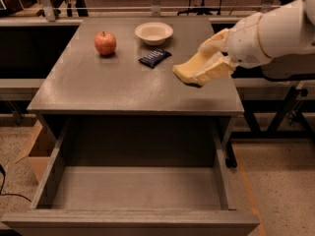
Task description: Pick sponge from top drawer and place on counter
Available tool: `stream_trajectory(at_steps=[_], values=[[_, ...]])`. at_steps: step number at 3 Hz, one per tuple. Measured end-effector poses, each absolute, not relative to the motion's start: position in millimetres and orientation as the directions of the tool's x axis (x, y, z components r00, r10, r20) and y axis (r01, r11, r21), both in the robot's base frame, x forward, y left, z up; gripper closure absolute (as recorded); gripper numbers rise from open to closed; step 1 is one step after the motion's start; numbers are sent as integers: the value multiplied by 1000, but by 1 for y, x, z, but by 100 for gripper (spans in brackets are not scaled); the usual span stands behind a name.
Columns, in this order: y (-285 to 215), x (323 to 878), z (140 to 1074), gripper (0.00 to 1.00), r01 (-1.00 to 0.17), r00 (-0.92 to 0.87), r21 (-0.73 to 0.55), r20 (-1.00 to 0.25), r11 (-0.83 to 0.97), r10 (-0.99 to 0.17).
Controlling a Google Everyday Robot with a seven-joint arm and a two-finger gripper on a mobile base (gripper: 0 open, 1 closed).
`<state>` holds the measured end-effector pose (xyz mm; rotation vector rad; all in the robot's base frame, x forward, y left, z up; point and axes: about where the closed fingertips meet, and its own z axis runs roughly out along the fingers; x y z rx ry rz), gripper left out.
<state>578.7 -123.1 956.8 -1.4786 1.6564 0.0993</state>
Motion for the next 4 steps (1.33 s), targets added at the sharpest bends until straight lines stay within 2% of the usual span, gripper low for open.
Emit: stream_trajectory(at_steps=[1,2,4], values=[[-120,631,953,100,-826,104,-473,-662,307,-742],[-120,631,952,100,-826,104,-473,-662,307,-742],[-115,669,942,100,-817,94,-481,-654,317,-750]])
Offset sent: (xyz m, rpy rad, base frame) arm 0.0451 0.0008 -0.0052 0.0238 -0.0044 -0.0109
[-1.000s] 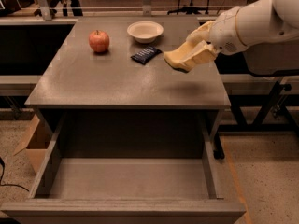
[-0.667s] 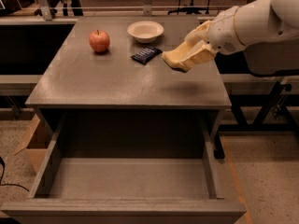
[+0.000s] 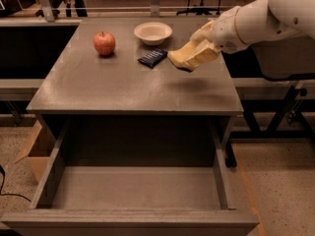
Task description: Pick sponge from top drawer and place on counter
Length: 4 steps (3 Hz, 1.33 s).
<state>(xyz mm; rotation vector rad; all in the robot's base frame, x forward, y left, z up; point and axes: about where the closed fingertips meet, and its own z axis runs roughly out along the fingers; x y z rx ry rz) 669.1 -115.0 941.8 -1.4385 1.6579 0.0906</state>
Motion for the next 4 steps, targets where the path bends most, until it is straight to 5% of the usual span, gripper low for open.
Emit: stream_trajectory(at_steps=[1,3,4], values=[[-115,697,938,100,-799,87,-492,-663,345,-744],[-111,696,936,59,-804,90,-489,-663,339,-743],[-107,696,934,28,-807,92,-486,-664,334,-742]])
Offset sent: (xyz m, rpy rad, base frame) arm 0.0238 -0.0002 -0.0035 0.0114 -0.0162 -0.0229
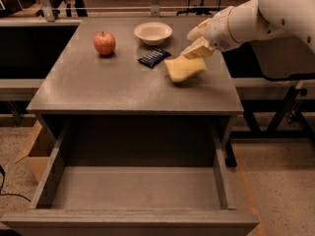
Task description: Pick sponge from top drawer and place on counter
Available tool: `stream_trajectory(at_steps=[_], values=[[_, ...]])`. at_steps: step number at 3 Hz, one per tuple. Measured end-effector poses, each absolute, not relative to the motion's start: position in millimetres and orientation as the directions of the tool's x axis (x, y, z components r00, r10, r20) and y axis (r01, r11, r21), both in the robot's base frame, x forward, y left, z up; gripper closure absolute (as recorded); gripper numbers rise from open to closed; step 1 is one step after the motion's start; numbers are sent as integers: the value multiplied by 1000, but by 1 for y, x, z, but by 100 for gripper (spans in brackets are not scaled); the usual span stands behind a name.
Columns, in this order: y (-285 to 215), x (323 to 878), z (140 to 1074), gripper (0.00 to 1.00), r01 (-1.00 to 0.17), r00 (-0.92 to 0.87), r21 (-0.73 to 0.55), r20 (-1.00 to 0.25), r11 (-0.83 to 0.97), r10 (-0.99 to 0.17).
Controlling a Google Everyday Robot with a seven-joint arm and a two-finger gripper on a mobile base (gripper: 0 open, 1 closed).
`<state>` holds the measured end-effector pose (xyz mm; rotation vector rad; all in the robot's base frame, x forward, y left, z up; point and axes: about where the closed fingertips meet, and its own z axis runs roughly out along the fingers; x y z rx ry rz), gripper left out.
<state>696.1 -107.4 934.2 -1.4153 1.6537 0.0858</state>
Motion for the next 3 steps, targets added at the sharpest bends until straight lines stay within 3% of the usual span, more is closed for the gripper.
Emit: stream_trajectory(at_steps=[1,3], values=[[-106,696,933,5,-809,93,-485,-664,332,-742],[-104,696,932,0,-810,94,-484,-664,330,-742]])
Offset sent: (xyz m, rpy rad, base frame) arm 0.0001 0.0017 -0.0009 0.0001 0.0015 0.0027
